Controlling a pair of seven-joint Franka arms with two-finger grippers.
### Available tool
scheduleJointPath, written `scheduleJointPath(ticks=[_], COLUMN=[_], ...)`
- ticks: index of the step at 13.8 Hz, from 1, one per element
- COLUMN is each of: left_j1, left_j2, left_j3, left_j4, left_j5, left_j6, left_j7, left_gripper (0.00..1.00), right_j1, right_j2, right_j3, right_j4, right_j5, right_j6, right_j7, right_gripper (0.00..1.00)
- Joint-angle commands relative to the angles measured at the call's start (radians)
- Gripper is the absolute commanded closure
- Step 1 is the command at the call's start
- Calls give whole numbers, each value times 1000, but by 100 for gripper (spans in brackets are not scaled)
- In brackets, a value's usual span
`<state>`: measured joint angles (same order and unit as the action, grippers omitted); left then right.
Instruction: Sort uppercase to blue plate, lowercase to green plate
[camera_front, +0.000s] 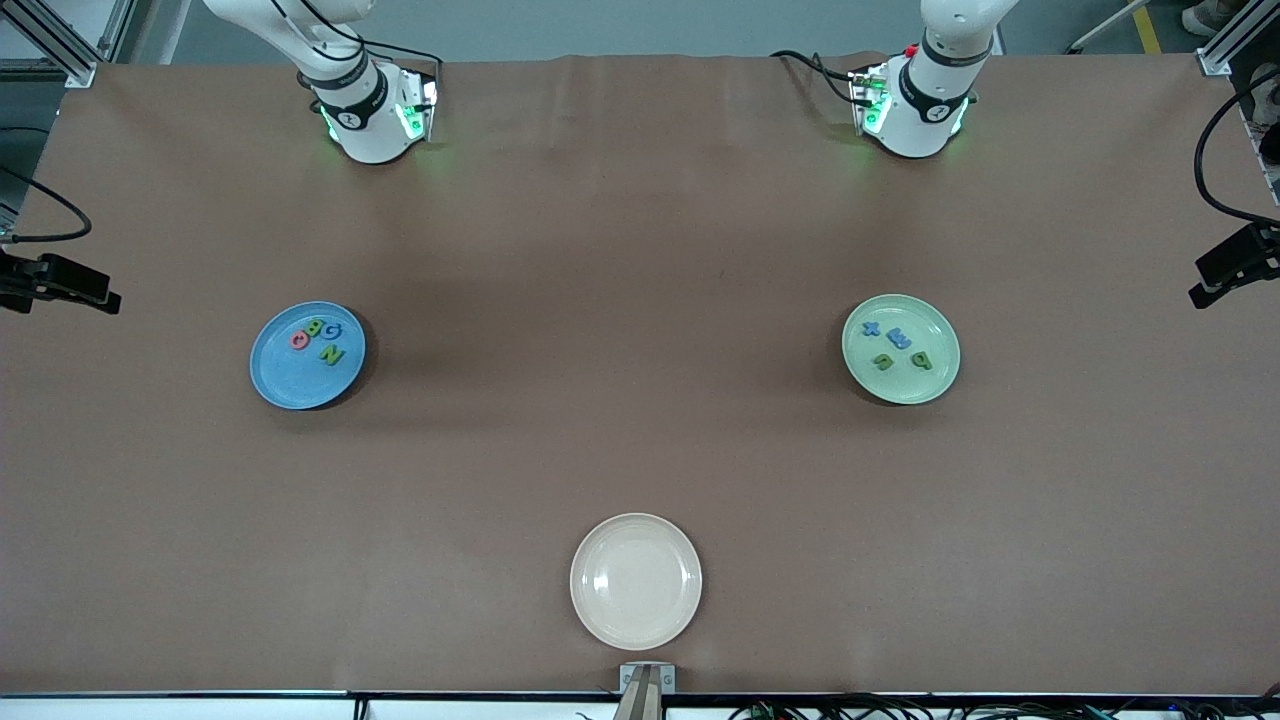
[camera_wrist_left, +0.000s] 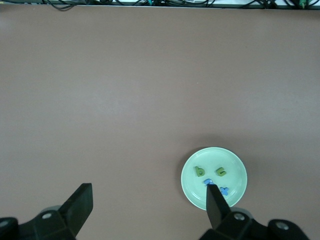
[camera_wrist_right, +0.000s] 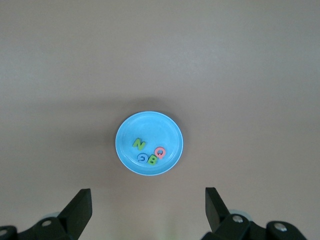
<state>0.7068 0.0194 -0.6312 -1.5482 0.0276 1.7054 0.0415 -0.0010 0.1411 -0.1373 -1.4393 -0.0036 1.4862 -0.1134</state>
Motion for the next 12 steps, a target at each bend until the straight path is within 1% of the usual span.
scheduleJointPath(ticks=[1,4,5,7,10,12], left_j1=[-120,-365,-436,-524,-647,-688], left_j2=[10,11,11,13,11,11], left_j3=[121,356,423,505,626,662], left_j4=[20,19,17,16,16,14], left_j5=[-21,-21,-21,-21,-23,-23], left_j6=[-21,-23,-23,-23,-24,-23], left_j7=[-2,-5,-5,-6,-6,-5], left_gripper=[0,0,0,0,0,0], right_j1=[-34,-25,-16,-11,-7,-4], right_j2=[-12,-35,-40,-52,-67,-92], right_j3=[11,18,19,19,19,19], right_j4=[5,5,3,2,-15,-44], right_j5=[7,7,7,7,10,11], right_j6=[-52,-66,-73,-95,-90,-83], right_j7=[-6,-8,-8,-6,-8,-6], right_gripper=[0,0,0,0,0,0])
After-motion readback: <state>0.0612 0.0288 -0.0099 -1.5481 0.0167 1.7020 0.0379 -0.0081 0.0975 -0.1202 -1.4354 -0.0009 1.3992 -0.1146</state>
